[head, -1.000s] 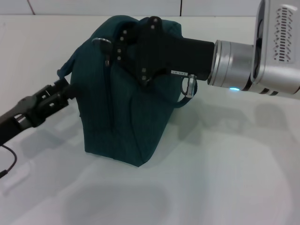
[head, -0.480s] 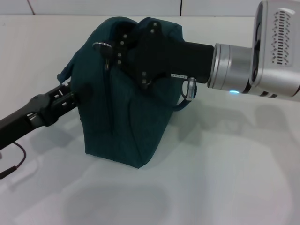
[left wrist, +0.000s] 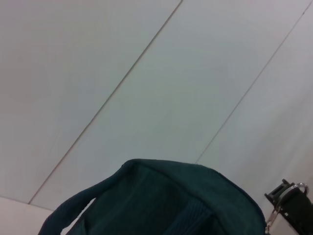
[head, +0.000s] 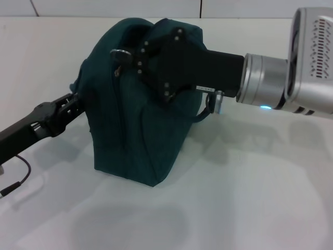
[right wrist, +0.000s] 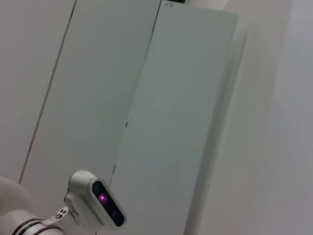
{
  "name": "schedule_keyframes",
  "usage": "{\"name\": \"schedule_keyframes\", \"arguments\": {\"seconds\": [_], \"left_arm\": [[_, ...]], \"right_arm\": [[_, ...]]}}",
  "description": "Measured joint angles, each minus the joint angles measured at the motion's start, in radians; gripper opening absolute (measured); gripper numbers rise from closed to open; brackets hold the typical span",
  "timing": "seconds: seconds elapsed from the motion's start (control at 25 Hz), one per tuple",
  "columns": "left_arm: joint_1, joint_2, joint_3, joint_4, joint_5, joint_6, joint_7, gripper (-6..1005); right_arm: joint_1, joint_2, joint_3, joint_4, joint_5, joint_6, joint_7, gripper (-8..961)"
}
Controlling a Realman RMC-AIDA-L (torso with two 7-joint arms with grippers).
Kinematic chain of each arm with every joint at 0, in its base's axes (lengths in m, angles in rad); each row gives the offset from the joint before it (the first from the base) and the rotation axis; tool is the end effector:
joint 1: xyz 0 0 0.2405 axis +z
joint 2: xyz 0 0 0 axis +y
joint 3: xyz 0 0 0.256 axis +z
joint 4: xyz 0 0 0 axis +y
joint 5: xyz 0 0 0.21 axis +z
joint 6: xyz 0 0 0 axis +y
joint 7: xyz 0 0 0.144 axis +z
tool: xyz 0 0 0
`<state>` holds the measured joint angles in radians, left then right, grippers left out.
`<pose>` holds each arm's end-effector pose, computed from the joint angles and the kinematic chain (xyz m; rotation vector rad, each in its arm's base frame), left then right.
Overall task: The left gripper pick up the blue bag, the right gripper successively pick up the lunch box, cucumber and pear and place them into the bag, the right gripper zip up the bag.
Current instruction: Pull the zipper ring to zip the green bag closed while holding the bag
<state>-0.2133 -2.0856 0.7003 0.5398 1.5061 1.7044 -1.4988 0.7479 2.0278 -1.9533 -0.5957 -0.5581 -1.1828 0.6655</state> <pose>-0.3103 0.2485 0.0269 -2.1910 -1.0803 -1.3351 0.0855 0.3496 -0.0809 -2.6038 -0.3502 1.1674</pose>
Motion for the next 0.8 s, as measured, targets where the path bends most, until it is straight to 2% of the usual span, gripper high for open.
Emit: {"name": "schedule_keyframes", "arguments": {"seconds": [0.32, 0.8], "left_arm": [[-0.006, 0.0, 0.008, -0.012, 0.006, 0.017, 0.038, 82], [-0.021, -0.002, 0.086, -0.041, 0.006, 0.077, 0.183, 61]], "right_arm": [[-0.037, 0.0, 0.003, -0.01, 0.011, -0.004, 0.005, 51], [-0.042, 0.0, 0.0, -0.023, 0.054, -0.016, 0.058, 55]]}}
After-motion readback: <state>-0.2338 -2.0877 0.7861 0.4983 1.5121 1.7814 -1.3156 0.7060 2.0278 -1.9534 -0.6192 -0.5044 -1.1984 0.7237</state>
